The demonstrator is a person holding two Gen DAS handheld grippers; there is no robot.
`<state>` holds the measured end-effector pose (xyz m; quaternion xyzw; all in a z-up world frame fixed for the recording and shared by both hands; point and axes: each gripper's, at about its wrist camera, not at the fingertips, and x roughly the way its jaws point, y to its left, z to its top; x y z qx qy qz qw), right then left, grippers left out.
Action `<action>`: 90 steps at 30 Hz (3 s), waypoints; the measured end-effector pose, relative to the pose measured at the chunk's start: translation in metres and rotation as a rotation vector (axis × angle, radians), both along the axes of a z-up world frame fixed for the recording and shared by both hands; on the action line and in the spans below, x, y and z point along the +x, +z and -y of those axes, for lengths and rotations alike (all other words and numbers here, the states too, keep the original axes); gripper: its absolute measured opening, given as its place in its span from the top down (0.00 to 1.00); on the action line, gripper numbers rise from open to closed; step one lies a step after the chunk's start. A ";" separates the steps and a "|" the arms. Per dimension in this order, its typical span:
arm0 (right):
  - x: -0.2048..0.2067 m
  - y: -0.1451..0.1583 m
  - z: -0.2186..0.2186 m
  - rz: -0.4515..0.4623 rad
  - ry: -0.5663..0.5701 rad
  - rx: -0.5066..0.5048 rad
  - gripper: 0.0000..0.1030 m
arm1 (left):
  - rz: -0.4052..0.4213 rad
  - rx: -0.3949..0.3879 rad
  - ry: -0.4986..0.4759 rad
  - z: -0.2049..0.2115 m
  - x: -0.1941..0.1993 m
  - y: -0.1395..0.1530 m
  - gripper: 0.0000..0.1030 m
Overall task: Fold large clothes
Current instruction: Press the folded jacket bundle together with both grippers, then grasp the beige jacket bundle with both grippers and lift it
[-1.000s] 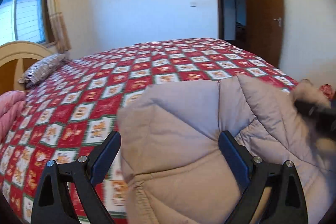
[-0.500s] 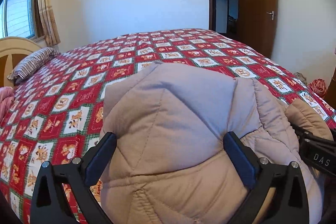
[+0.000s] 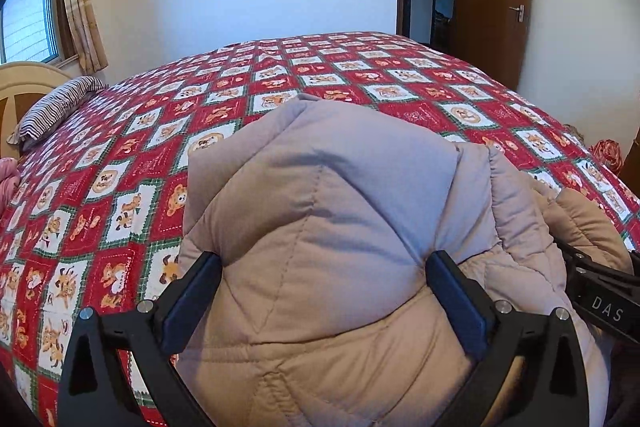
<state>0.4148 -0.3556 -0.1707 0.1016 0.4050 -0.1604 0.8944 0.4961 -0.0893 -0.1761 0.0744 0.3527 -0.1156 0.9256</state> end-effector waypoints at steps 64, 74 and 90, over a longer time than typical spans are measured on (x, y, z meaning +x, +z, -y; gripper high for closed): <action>-0.008 0.004 0.021 0.066 -0.071 0.088 0.33 | -0.013 -0.124 0.129 -0.045 -0.039 0.001 0.01; -0.005 -0.007 0.020 0.030 -0.045 0.082 0.33 | -0.082 -0.093 0.114 -0.039 -0.033 0.003 0.01; -0.047 -0.010 0.028 0.042 0.034 0.207 0.16 | -0.249 -0.328 0.062 -0.080 -0.044 -0.019 0.00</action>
